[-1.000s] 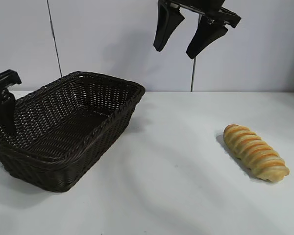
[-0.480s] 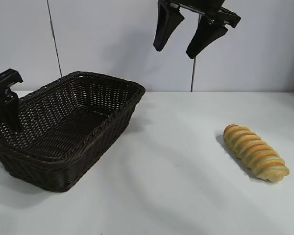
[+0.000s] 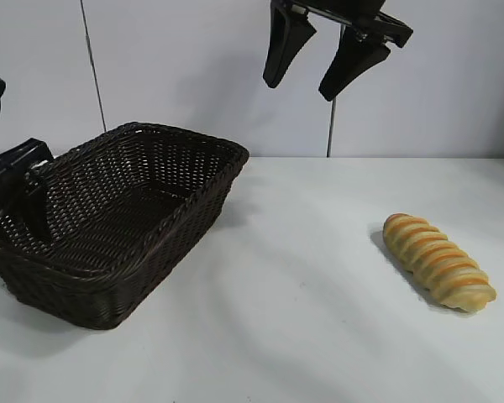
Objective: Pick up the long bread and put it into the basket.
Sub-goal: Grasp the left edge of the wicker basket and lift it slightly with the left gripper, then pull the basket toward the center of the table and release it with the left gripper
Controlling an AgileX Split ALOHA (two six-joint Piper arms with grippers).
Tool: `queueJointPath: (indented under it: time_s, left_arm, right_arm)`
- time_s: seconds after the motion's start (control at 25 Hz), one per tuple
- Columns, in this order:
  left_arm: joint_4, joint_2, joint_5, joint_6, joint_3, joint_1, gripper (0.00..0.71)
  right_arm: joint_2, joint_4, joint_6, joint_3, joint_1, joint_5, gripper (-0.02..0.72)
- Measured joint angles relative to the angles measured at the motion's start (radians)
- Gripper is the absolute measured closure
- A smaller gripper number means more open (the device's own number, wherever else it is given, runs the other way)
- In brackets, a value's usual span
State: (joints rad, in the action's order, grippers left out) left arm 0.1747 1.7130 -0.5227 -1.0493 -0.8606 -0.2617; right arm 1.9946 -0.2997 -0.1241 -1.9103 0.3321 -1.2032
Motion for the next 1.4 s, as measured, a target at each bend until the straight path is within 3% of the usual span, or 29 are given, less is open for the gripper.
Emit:
queueJointPath:
  time_s: [0.44, 0.8, 1.12, 1.4]
  left_arm:
    - [0.008, 0.000, -0.024, -0.007, 0.000, 0.000, 0.602]
    - [0.049, -0.043, -0.114, 0.061, -0.049, 0.003, 0.608]
    - [0.067, -0.069, -0.234, 0.205, -0.131, 0.060, 0.608]
    - [0.205, -0.065, -0.242, 0.477, -0.140, 0.097, 0.609]
  right_arm:
    - [0.000, 0.000, 0.000, 0.000, 0.000, 0.000, 0.177]
    - [0.000, 0.000, 0.000, 0.000, 0.000, 0.000, 0.177]
    - [0.000, 0.000, 0.000, 0.000, 0.000, 0.000, 0.177]
    - [0.000, 0.000, 0.000, 0.000, 0.000, 0.000, 0.177]
